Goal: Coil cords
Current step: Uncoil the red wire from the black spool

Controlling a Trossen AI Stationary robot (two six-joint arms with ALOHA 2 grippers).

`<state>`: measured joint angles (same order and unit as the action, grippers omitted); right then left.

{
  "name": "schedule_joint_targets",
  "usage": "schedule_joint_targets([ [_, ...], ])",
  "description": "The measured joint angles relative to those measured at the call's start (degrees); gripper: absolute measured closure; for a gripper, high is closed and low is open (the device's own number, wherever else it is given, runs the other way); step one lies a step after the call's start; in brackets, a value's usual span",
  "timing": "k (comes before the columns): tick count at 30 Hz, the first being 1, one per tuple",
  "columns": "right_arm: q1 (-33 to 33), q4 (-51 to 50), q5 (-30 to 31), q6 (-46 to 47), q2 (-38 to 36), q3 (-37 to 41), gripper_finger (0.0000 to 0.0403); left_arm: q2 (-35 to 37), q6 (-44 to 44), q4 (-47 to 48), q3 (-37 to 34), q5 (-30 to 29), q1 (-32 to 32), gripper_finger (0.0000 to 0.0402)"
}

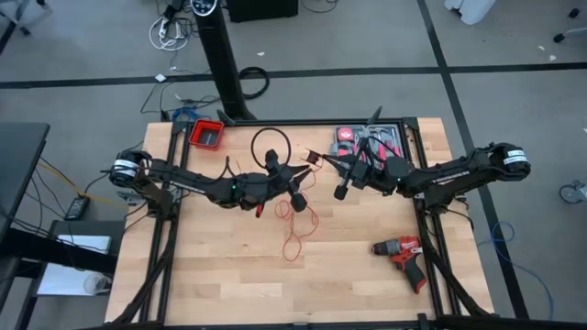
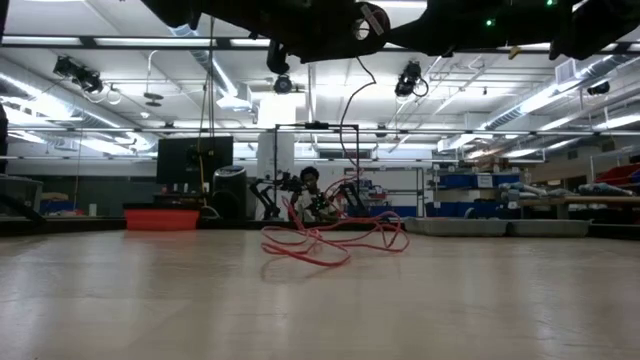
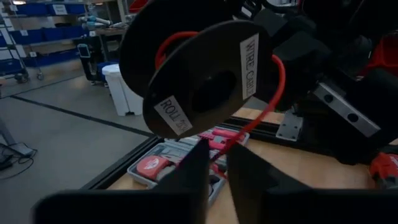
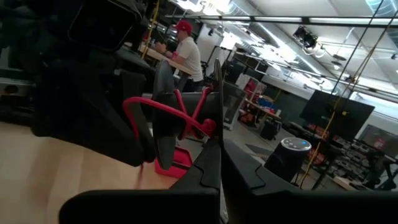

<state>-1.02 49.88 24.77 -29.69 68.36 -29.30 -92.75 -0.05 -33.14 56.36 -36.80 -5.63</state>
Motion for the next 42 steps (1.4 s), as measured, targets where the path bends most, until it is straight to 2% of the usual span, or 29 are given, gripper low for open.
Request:
schedule_joint_targets([
  [3,0.00,-0.18,0.01,0.00,0.00,0.00,0.0403,0.00,0.02,0.63,0.00,0.13,0.00,0.0394],
  [7,0.00,-0.58,0.00,0.00,0.00,0.00,0.0403,0.00,-0.09,1.13,0.00,0.85,0.00,0.0398],
  [15,0.28,-0.51,0.04,-0.08,0.00,0.01,0.0403,0.00,-0.90,1.77,0.00,7.81,0.43,0.0400],
  [24,1.11,0.63,2.58,-0.18,-0.02,0.02,0.0403,-0.42,-7.76,12.53,0.00,9.93,2.63,0.0401],
  [33,-1.60,-1.05,4.13,-6.89,-0.14,0.02,0.0403,0.54,-7.65,25.90,-0.02,-0.82,2.95,0.0401],
  [37,-2.39,-2.46,7.56,-9.88,-0.13,0.04,0.0403,3.95,-6.42,30.77,0.00,-5.63,2.91,0.0401],
  [42,-2.69,-5.69,7.79,-11.50,-0.13,0.04,0.0403,9.79,-3.77,32.82,-0.02,-10.39,2.91,0.0401],
])
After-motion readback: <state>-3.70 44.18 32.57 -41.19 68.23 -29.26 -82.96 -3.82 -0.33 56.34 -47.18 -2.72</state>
